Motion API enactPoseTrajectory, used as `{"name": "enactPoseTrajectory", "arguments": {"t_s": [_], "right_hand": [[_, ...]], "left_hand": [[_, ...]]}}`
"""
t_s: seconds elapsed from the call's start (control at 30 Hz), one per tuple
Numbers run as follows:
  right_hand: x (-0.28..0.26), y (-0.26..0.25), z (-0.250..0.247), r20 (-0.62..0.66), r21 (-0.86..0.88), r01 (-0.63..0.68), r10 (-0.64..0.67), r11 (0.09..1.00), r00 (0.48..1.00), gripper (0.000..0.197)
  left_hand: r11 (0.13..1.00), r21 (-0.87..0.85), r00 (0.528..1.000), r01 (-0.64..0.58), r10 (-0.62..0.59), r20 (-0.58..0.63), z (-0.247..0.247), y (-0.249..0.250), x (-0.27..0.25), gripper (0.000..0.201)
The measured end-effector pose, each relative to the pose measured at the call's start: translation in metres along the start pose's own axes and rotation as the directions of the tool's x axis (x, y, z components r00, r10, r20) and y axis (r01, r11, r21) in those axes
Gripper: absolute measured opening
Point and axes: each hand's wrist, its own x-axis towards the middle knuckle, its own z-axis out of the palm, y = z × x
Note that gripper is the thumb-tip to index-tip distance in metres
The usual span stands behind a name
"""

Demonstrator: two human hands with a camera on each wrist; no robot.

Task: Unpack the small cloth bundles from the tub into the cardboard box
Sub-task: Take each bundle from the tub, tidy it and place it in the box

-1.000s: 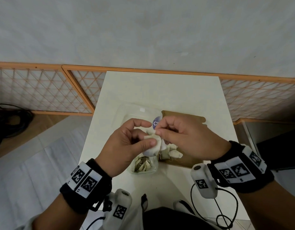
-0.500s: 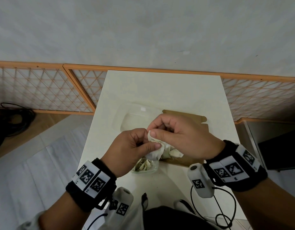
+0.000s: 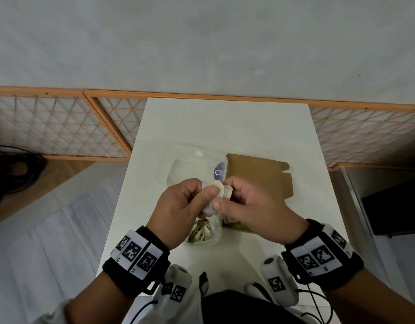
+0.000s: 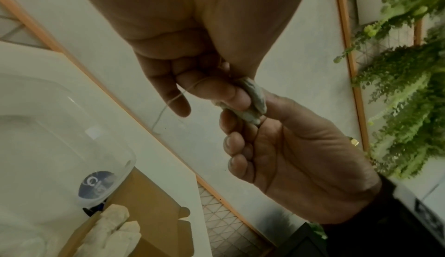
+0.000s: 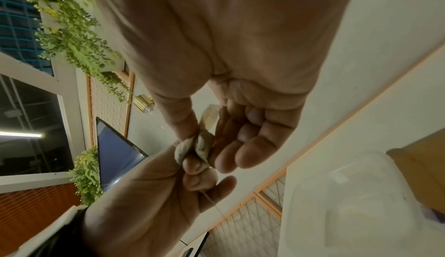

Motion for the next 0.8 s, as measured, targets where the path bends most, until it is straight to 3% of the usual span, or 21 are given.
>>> {"name": "enactPoseTrajectory", "arguments": {"t_s": [0.07,0.2,0.3,0.4,0.53,0.7,0.8], "right_hand": [[0.002,0.001,0.003,-0.027,-0.025,-0.013,0.012,1.000,1.000,0.013],[0.004,0.007,0.007,-0.066,-0.081,-0.033,0.028,0.996,0.997,0.026],[0.005,0.018,0.010,-0.061,-0.246,-0.039,0.025,0.968,0.998,0.033],[0.006,0.034,0.013,-0.056,-0.414,-0.035,0.013,0.909,0.998,0.047],[0.004,0.059,0.011,-0.089,-0.452,-0.098,0.064,0.886,0.994,0.061],[-0.008,0.098,-0.005,-0.190,-0.386,-0.218,0.155,0.896,0.970,0.056],[-0.023,0.120,-0.020,-0.271,-0.384,-0.334,0.240,0.861,0.932,0.047]], "left_hand": [[0.998,0.055,0.999,-0.036,0.036,0.001,-0.001,-0.004,0.001,0.043],[0.981,0.184,0.997,-0.058,0.065,-0.029,-0.004,-0.014,0.002,0.048],[0.972,0.232,1.000,0.023,-0.018,-0.024,-0.005,-0.016,0.004,0.020],[0.975,0.169,0.977,0.140,-0.164,0.136,-0.005,-0.017,0.008,0.025],[0.935,0.317,0.917,0.162,-0.262,0.302,0.004,-0.020,0.022,0.017],[0.832,0.555,0.857,0.024,-0.303,0.417,0.038,-0.035,0.053,0.006],[0.718,0.689,0.857,-0.096,-0.292,0.424,0.063,-0.054,0.081,0.010]]}}
